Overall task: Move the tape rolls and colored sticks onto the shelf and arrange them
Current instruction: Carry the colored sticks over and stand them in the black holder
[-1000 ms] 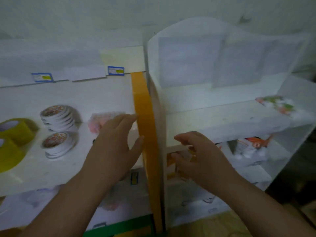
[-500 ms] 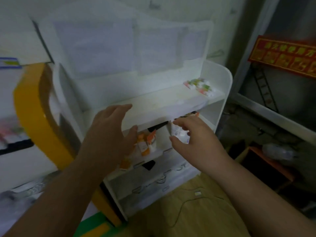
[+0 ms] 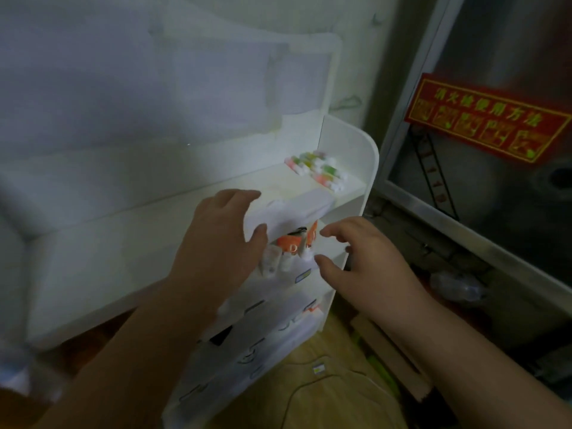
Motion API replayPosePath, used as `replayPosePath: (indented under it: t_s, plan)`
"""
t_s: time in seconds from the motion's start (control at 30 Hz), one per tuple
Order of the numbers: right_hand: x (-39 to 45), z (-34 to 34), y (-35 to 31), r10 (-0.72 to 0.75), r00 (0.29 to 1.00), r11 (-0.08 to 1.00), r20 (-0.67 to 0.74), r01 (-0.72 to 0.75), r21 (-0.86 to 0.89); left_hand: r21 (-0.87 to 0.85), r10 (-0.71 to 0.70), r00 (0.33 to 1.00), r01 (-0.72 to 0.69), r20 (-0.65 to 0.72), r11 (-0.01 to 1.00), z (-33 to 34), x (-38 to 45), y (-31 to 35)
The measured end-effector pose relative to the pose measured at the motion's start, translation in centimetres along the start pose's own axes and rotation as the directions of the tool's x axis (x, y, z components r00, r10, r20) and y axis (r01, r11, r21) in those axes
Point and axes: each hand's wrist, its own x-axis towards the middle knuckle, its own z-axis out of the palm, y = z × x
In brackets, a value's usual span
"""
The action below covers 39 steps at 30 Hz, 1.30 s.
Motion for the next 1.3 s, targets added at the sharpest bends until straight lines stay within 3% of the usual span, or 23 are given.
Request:
replayPosePath:
  t_s: [0.3, 0.7, 0.97, 1.1, 1.3]
  plan:
    - [9.4, 1.4, 5.2, 0.098, 0.995, 0.993, -0.016, -0.099, -0.058, 0.041, 0.05, 0.999, -0.051, 0.019, 0.998, 4.3, 10.1, -2.4]
    - [16.4, 3.1, 12.3, 0.225, 0.971, 0.97, 0.077, -0.216, -0.109, 0.002, -0.031, 0.994, 0.031, 0.108, 1.0, 11.1, 16.4, -3.8]
    - [24.6, 4.2, 17.7, 0.186, 0.962, 0.977, 0.198, -0.16, -0.144, 0.066, -0.094, 0.992, 0.089, 0.079, 0.994, 14.1, 21.9, -2.7]
    - [28.3, 6.2, 20.9, 0.155, 0.926, 0.952, 0.345, -0.046, -0.304, 0.117, -0.137, 0.989, 0.129, 0.061, 0.985, 16.1, 24.4, -2.0]
    - [30.7, 8.3, 22.9, 0.061, 0.891, 0.925, 0.449, 0.118, -0.36, 0.162, -0.205, 0.978, 0.199, 0.023, 0.966, 18.7, 26.7, -1.2]
